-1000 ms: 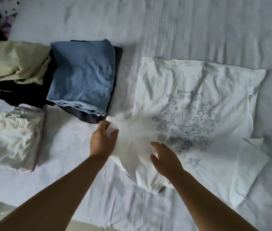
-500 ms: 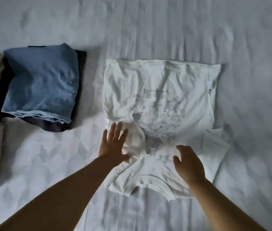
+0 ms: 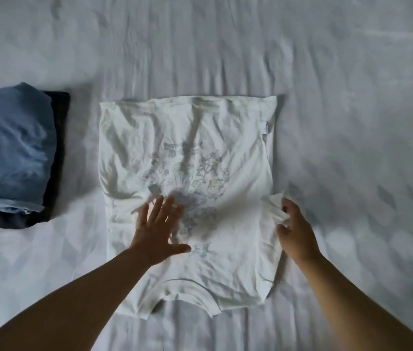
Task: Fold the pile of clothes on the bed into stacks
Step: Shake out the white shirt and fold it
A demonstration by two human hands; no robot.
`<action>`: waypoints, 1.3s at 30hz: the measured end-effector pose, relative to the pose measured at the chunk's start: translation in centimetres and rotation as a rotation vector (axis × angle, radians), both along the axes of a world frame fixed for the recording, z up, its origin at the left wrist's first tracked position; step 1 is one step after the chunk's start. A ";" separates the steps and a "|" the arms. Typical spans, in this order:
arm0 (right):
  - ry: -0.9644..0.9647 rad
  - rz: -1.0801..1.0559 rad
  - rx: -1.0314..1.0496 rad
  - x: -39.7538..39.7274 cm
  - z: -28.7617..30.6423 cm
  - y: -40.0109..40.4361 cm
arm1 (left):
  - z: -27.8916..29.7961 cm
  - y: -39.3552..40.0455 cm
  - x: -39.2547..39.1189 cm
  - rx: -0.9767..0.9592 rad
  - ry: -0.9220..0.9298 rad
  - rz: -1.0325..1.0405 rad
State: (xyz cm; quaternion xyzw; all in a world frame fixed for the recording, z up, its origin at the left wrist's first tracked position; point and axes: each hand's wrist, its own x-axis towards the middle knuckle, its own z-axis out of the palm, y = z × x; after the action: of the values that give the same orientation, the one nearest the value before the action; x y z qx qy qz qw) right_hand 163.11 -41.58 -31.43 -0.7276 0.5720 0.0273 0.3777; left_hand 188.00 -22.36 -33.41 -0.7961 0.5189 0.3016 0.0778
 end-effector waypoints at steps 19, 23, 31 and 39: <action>0.077 -0.323 0.156 -6.3 0.6 -3.7 | 1.3 -5.5 -2.7 0.053 -0.189 0.090; 0.093 -0.333 0.369 -5.0 -0.2 -4.4 | 1.1 -5.8 -4.5 0.001 -0.144 0.103; 0.180 -0.197 0.142 0.2 3.6 -1.3 | 3.0 -1.9 -1.4 -0.028 -0.125 0.253; -0.014 0.461 0.138 7.8 6.1 7.3 | 3.7 4.2 1.5 -0.027 -0.071 0.282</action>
State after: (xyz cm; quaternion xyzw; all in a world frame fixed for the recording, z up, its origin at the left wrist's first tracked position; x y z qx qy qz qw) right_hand 170.86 -34.28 -25.34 -0.8116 0.3851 0.1466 0.4142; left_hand 189.48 -18.14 -29.67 -0.8722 0.4027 0.2744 0.0422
